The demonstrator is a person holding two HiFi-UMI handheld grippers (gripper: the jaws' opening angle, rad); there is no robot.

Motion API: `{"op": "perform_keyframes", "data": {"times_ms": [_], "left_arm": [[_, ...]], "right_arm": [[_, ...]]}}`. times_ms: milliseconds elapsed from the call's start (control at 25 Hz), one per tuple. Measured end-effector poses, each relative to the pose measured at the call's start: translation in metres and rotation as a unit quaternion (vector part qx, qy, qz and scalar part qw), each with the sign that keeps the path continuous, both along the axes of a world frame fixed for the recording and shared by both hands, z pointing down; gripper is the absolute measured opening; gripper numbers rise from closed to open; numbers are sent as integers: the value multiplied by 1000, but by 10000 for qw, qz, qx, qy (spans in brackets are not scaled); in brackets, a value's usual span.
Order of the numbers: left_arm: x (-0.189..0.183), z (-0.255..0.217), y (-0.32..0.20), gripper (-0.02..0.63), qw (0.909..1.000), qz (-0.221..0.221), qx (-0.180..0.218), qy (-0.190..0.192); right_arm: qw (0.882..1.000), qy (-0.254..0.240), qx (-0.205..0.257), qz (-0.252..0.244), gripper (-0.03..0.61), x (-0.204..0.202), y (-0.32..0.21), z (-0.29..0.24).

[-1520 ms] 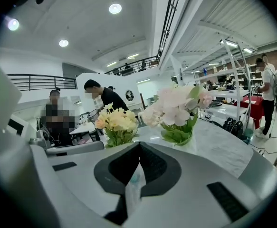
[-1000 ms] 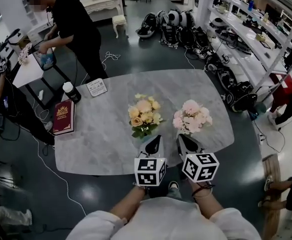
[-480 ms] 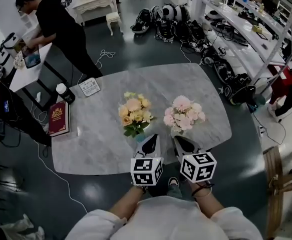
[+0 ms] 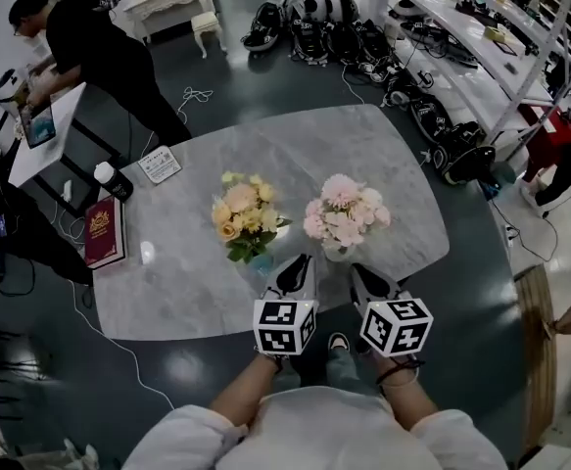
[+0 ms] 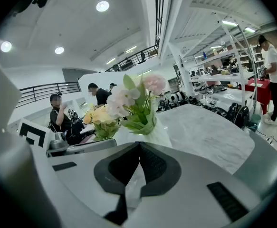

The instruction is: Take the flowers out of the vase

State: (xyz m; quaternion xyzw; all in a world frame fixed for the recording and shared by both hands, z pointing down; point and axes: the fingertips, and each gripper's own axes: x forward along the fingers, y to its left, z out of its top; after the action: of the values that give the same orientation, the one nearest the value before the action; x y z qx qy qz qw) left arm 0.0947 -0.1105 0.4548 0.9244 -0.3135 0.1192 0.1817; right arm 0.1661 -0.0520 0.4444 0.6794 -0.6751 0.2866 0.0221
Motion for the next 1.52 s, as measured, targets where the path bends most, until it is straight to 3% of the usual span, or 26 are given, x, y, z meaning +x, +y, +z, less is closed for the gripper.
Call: {"op": "perform_keyframes", "data": {"times_ms": [480,1040,1520], "left_arm": [[43,24,19,204,9996,246,-147,16],[71,47,7,368,9992,-281,-248,112],[92,57,-13,396,9964,-817,-128,183]], "right_arm": [[9986,-174,-185,471,5,48,29,19],[9990,-248,-346,-99,5,71,14,37],[9968,-125,-534,-588,5,97,6,43]]}}
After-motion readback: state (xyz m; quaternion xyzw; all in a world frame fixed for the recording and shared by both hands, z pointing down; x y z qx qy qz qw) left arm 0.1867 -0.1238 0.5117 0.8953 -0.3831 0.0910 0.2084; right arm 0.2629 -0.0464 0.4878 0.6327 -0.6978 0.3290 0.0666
